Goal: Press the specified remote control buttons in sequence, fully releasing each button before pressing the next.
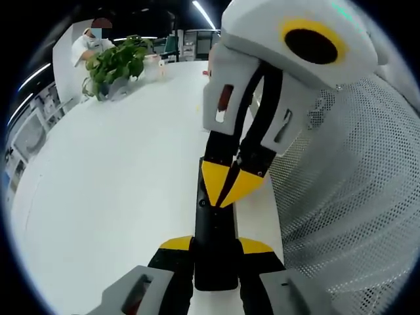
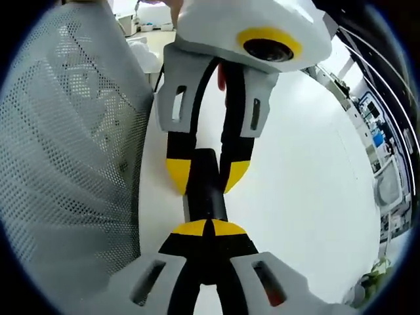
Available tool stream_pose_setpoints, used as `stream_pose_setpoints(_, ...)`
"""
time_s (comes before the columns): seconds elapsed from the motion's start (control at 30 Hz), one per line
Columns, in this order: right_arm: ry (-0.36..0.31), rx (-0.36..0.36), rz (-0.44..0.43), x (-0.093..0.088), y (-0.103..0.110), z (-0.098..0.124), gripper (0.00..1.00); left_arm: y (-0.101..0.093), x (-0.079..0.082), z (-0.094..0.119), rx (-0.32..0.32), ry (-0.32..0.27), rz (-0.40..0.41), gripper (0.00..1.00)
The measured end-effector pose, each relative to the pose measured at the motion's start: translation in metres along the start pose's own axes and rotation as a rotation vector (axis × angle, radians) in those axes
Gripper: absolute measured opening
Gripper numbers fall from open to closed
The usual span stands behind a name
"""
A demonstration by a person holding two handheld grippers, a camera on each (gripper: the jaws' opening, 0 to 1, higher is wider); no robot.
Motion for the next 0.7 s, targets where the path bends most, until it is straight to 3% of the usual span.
stream_pose_setpoints(0.3, -0.071, 0.022, -0.133, -0.0076, -0.0026, 0.0011, 0.0, -0.0006, 0.0001, -0.0002, 0.004, 0.002, -0.003, 0.25)
stream_pose_setpoints(0.7, -0.075, 0.037, -0.177, -0.0075, -0.0039, 0.0013, 0.0, -0.0013, 0.0007, 0.0001, 0.009, 0.008, -0.011, 0.25)
Point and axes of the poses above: the point that each gripper's makers call its tool centre point, and the gripper's own axes: z roughly backward along the fingers, y roughly to its left, x roughly out of its top, the point moved 10 cm from there along z, roughly backward along the fingers, and after that the axes turned 11 degrees about z, right-handed, at the moved point
